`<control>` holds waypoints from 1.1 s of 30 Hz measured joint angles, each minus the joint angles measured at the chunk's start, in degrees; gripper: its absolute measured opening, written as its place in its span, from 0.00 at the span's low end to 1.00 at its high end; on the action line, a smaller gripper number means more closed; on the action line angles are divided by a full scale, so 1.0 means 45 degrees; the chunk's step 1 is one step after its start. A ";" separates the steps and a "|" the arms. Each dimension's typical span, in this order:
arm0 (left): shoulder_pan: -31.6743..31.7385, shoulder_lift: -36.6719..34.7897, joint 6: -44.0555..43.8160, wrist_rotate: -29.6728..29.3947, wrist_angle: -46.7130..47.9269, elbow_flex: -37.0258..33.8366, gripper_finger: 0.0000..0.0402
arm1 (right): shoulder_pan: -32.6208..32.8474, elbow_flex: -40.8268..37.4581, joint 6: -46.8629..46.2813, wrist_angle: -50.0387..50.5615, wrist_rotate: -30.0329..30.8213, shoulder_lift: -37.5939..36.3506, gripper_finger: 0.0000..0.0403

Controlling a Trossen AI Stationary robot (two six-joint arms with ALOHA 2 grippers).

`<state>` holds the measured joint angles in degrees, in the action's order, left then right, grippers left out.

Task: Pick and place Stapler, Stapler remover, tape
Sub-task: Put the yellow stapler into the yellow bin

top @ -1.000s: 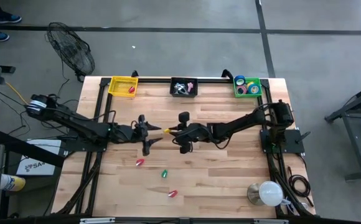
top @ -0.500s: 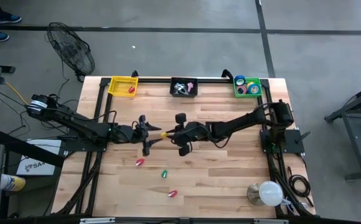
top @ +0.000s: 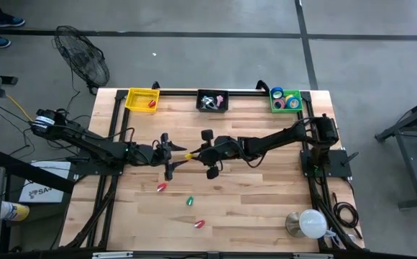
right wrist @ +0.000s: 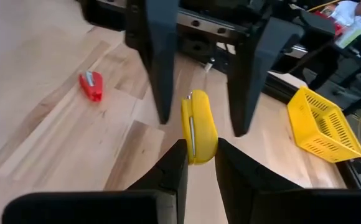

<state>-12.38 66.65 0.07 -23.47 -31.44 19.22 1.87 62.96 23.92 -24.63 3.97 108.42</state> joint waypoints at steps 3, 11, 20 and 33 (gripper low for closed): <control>0.0002 0.0000 0.0030 -0.0003 -0.0050 0.0000 0.54 | -0.0015 0.0000 0.0000 -0.0235 -0.0005 0.0000 0.15; 0.0000 0.0000 0.0284 -0.0022 -0.0128 0.0000 0.54 | -0.0057 0.0000 -0.0218 -0.0310 -0.0320 0.0000 0.15; 0.0003 0.0000 0.0603 0.0161 -0.0144 0.0000 0.36 | -0.0092 0.0000 -0.0218 -0.0306 -0.0308 0.0000 0.15; 0.0005 -0.0005 0.1069 0.0205 -0.0472 -0.0005 0.21 | -0.0248 0.0000 -0.0432 -0.0211 -0.0286 0.0000 0.15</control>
<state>-12.36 66.63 4.89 -22.55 -33.56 19.20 0.75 62.96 21.98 -25.58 2.68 108.42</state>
